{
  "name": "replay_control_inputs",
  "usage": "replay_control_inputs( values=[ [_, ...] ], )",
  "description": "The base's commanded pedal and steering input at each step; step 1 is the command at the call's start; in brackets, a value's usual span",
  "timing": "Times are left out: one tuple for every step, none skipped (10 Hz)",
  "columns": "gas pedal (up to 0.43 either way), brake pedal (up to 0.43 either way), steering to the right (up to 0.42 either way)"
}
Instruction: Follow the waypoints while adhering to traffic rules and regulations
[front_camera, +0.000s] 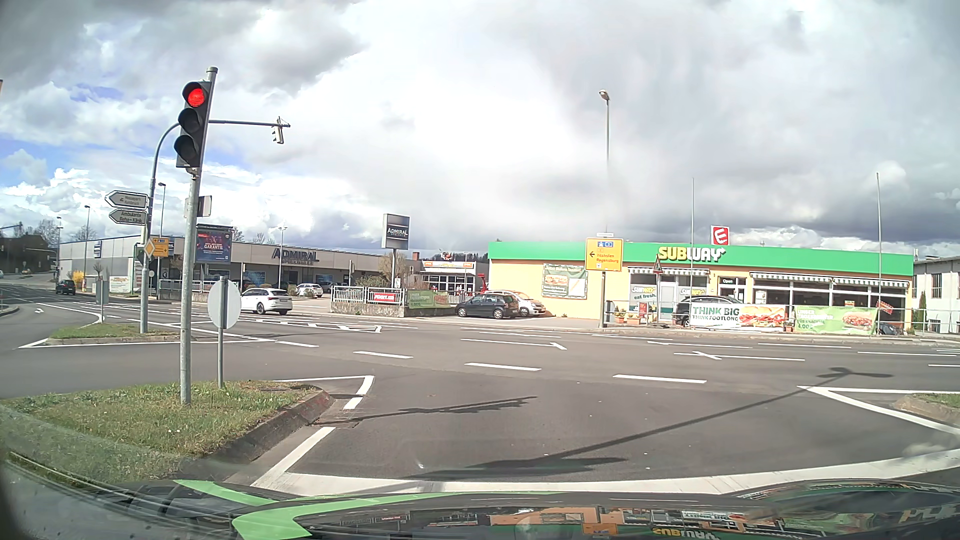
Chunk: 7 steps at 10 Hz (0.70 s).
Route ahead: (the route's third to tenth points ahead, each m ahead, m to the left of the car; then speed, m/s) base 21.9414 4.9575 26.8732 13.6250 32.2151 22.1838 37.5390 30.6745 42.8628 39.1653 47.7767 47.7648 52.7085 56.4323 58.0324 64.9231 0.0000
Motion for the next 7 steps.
replay_control_inputs(
  values=[
    [0.0, 0.311, 0.012],
    [0.0, 0.311, 0.012],
    [0.0, 0.311, 0.012],
    [0.0, 0.311, 0.012],
    [0.0, 0.311, 0.012],
    [0.0, 0.311, 0.012],
    [0.0, 0.311, 0.012]
  ],
)
